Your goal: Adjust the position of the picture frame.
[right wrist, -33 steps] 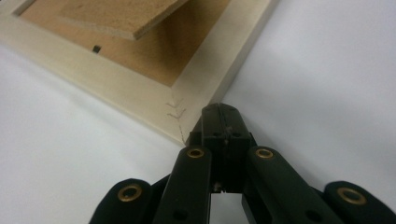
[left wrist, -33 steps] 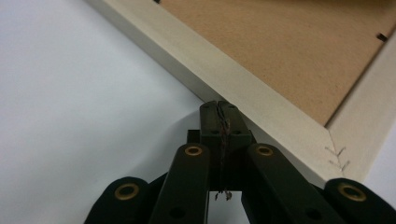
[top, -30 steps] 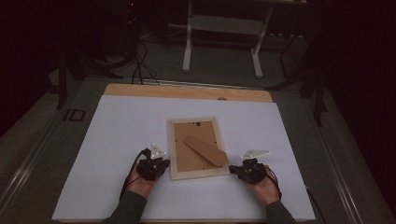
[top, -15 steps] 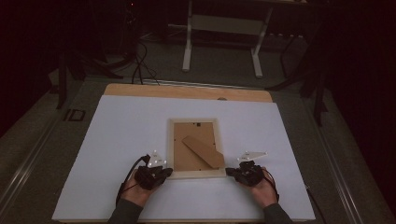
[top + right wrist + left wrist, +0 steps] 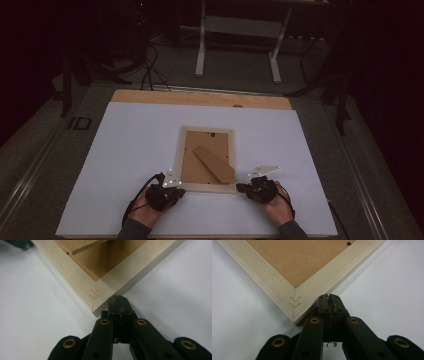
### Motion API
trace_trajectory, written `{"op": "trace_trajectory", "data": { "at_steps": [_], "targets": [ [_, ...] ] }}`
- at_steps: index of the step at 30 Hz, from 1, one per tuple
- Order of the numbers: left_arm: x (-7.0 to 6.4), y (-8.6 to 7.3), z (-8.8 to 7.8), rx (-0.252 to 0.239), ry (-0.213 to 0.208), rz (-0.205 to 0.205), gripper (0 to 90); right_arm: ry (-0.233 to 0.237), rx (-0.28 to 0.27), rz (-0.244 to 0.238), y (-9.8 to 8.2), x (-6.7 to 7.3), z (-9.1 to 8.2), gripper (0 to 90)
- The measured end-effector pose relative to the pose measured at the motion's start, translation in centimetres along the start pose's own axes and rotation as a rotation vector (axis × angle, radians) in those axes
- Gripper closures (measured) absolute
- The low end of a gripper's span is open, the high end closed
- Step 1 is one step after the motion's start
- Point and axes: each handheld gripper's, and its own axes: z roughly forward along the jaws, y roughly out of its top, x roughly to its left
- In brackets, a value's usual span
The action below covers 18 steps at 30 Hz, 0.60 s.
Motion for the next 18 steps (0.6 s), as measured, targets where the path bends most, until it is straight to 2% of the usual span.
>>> {"op": "trace_trajectory", "data": {
  "at_steps": [2, 6, 9, 12, 14, 18],
  "targets": [
    [0.3, -0.1, -0.1, 0.002, 0.01, -0.011, 89.1, 0.014, 0.002, -0.011, 0.1, 0.5, 0.2, 90.0],
    [0.8, -0.2, -0.1, 0.022, 0.064, -0.032, 87.5, 0.042, 0.0, -0.028, 0.4, 1.2, 0.8, 90.0],
    [1.1, -0.3, -0.2, 0.02, 0.076, -0.062, 87.4, 0.078, -0.002, -0.055, 0.8, 1.8, 1.4, 90.0],
    [1.5, -0.3, -0.2, 0.018, 0.097, -0.067, 88.7, 0.092, 0.007, -0.09, 1.1, 2.0, 1.7, 90.0],
    [1.5, -0.3, -0.2, 0.018, 0.113, -0.063, 89.6, 0.086, 0.007, -0.093, 1.4, 1.7, 1.7, 90.0],
    [1.8, -0.1, -0.1, 0.014, 0.123, -0.076, 89.8, 0.035, -0.008, -0.074, 2.2, 0.4, 1.5, 90.0]
  ]
}}
